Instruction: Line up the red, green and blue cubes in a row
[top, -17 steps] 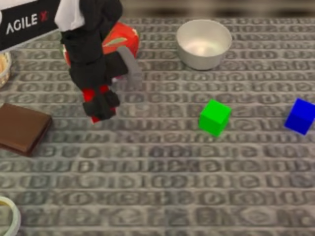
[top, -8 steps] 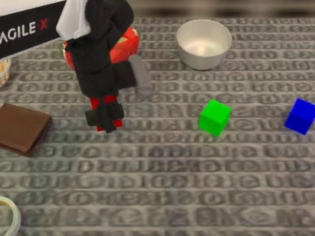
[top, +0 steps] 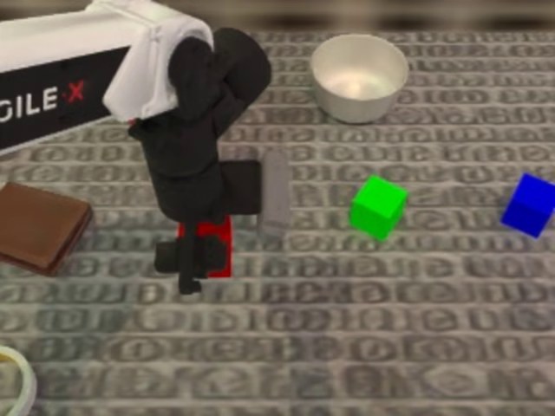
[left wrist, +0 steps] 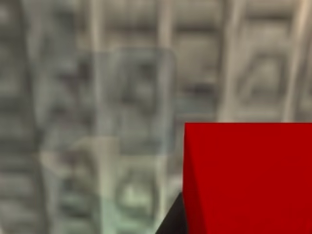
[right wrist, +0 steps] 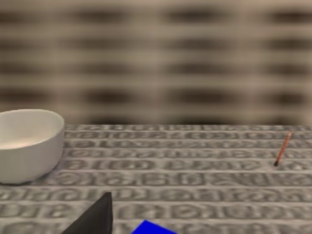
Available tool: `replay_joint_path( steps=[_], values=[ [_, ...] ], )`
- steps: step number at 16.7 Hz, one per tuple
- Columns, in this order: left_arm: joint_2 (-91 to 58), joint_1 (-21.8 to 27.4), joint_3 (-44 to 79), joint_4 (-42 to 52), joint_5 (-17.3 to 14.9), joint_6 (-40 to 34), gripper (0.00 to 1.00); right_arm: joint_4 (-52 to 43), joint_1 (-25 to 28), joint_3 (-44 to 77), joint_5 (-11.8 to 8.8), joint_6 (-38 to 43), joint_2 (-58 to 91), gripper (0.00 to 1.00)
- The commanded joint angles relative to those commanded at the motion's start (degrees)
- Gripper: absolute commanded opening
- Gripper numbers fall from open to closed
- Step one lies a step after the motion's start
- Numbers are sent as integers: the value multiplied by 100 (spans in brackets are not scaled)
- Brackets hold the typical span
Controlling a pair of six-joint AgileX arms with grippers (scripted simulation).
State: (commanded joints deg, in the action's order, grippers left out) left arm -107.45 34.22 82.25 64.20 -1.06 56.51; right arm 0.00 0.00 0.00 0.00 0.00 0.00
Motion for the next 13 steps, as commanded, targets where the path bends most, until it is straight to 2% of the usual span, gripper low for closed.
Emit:
replay_joint_path(
  steps=[4,10,13],
  values=[
    [-90,-39,-143,-229,5,-31,0,0,0,0,0,0,0,100],
    [-509,28,-879,-1401,-3,-24,0,0,0,0,0,0,0,100],
    [-542,32,-928,-1470,-3,-24,0,0,0,0,0,0,0,100]
  ],
)
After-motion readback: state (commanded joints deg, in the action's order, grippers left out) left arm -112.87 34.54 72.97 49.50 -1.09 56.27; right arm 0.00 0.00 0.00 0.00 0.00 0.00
